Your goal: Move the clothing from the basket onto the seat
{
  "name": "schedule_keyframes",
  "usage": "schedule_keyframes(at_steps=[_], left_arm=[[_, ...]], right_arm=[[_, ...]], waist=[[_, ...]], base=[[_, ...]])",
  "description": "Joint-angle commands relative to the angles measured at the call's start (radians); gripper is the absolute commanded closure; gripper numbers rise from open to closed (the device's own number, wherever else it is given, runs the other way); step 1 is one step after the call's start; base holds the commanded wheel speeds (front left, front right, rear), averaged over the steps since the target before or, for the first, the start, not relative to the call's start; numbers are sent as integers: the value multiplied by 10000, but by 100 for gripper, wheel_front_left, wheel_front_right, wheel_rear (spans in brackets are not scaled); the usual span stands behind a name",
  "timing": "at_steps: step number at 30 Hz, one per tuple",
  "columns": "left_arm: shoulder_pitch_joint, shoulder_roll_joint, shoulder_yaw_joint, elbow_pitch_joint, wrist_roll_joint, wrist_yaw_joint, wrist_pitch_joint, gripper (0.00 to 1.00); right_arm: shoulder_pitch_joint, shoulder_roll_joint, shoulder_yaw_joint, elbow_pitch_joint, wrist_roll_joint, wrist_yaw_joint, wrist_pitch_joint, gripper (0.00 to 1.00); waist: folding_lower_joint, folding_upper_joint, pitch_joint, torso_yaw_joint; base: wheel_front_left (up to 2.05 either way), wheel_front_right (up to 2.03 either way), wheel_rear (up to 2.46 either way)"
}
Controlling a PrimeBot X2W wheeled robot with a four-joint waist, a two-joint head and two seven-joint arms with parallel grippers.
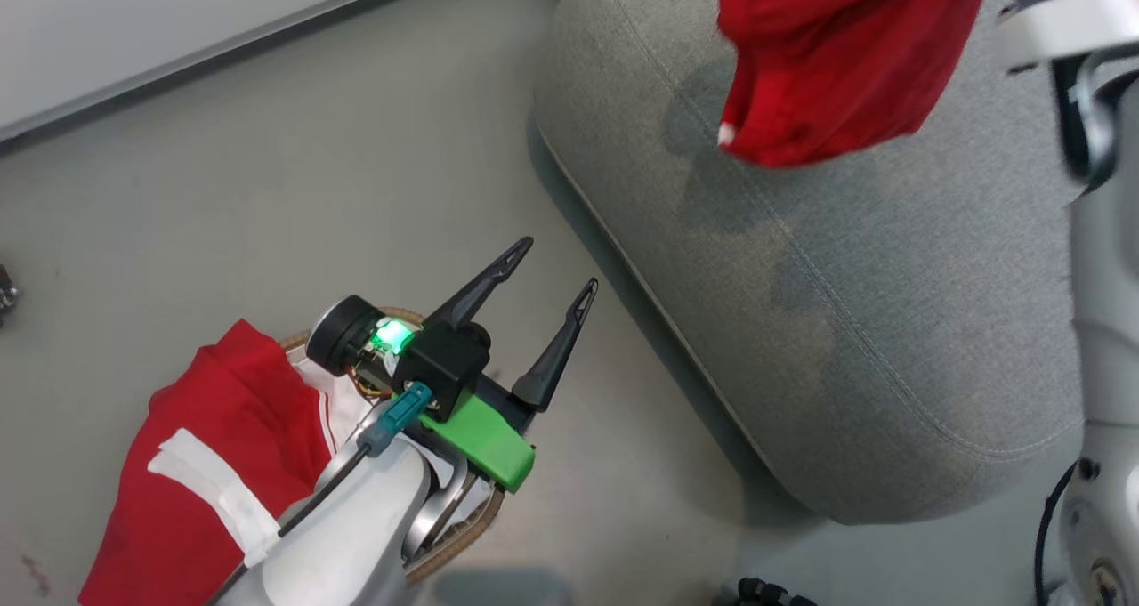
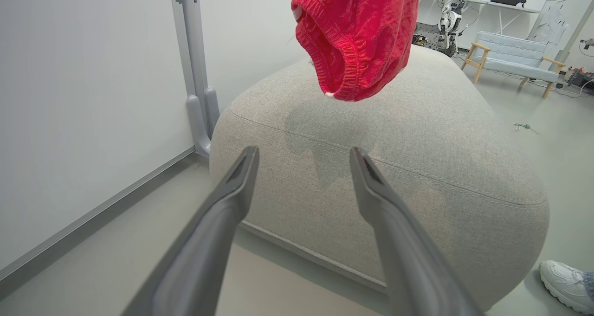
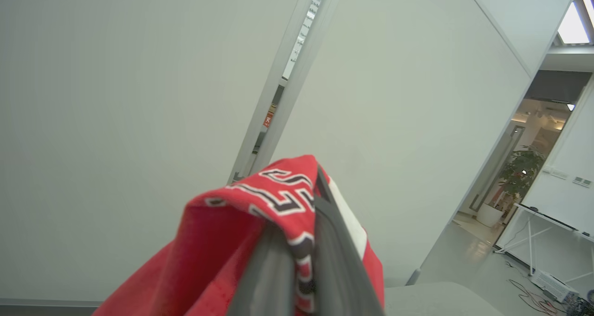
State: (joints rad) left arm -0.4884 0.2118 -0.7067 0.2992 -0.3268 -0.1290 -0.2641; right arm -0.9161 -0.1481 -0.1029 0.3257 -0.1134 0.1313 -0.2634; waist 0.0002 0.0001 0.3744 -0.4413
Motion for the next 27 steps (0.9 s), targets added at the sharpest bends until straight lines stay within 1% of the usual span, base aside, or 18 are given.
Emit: schedule_keyframes(at_steps=[1,2,5,8,10,14,16,21,27], left_arm=[[-281,187,32,-66,74,-30,-6,0],[-390,234,13,-128,117,-30,-6,0],[-660,351,38,-248,203,-30,-6,0],[-888,488,27,-385,310,-30,-6,0],[-1019,586,28,-498,366,-30,-6,0],[-1237,826,88,-660,491,-12,10,0],[-1375,887,100,-762,567,29,43,0],[-1494,1085,194,-1084,607,165,94,0],[-1450,1123,163,-1275,576,270,126,0]], right_arm=[[-413,-206,-179,56,-88,-10,-21,100],[-754,-443,-326,150,-129,-10,-21,100],[-1457,-836,-513,506,-119,-10,-21,100],[-2084,-1367,-501,981,-185,-10,-21,100],[-2315,-1554,-520,1250,-164,-10,-21,100],[-2420,-1721,-798,1785,-205,-10,-21,100],[-2269,-1749,-942,1987,-293,-10,-21,100],[-1547,-1528,-1368,2413,-384,-10,-21,100],[-712,-1172,-1996,2958,-488,-10,-21,100]], waist=[[-2,-1,840,300],[-2,-1,1064,388],[-2,-1,1558,574],[-2,-1,2054,784],[-2,-1,2377,899],[-2,-1,2973,1082],[-2,-1,3215,1207],[-2,-1,3697,1357],[-2,-1,3915,1406]], base=[[0,0,0],[0,0,0],[0,0,0],[0,0,0],[0,0,0],[0,0,0],[0,0,0],[0,0,0],[0,0,0]])
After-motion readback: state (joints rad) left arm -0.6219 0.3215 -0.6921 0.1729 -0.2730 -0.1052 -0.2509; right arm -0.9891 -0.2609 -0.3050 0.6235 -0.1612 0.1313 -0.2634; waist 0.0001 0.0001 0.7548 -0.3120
